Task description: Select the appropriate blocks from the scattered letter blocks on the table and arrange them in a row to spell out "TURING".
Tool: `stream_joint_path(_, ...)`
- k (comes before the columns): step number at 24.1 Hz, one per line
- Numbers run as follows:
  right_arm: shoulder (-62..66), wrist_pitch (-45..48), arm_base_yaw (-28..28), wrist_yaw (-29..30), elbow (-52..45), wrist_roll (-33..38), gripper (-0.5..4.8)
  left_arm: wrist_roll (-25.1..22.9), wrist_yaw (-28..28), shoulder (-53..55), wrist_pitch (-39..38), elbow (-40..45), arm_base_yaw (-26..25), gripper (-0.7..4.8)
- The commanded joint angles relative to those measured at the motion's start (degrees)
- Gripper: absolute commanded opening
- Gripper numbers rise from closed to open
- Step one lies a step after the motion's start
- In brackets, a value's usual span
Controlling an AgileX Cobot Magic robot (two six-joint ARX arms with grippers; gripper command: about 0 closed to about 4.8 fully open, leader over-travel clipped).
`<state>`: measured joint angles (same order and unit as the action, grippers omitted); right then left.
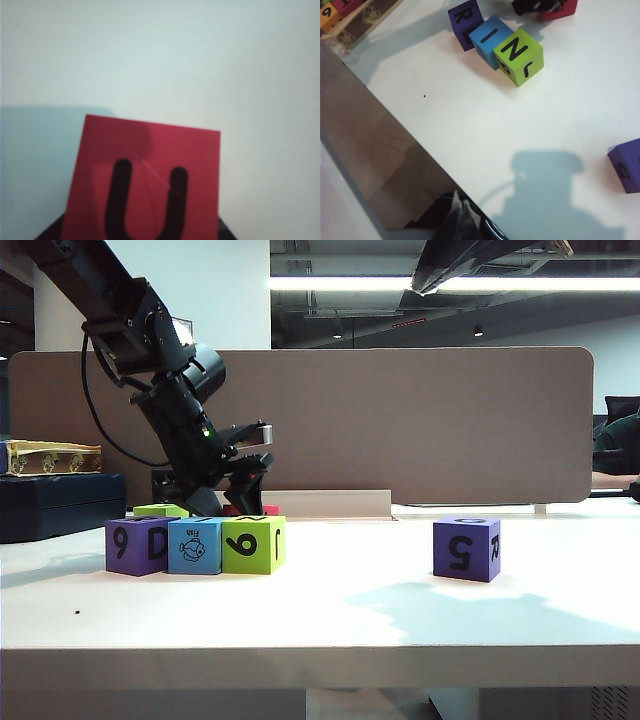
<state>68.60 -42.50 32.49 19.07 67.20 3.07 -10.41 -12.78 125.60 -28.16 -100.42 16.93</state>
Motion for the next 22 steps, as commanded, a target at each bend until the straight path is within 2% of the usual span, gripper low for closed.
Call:
stream_joint_path(1,-0.1,0.3,0.1,0.0,0.2,-0.1,-0.01,0.4,0.1,-2.4,-1.6,-1.9,0.2,2.98)
stream_joint_path(6,-0.1,0.3,0.1,0.0,0.2,-0.1,-0.01,0.3,5.4,-7.3,-5.4,-2.0,0.1,2.94)
stream_joint_path(8,-0.1,0.3,0.1,0.0,0.2,-0.1,-0.01,-0.4,6.3,-8.7,-6.1,-2.0,0.1,2.65)
stream_joint_path(10,-0.1,0.3,0.1,0.0,0.2,-0.1,-0.01,-0.7,6.5,-9.7,-5.7,-2.0,0.1,2.63)
stream_joint_path(16,-0.1,-0.2,0.1,0.0,0.2,-0.1,-0.01,-0.7,4.7,-8.9,-2.8,-2.0,0.2,3.08)
stream_joint_path(22,-0.1,-1.9,0.1,0.0,0.2,-0.1,-0.01,-0.2,6.8,-6.7,-5.3,-2.0,0.1,2.64)
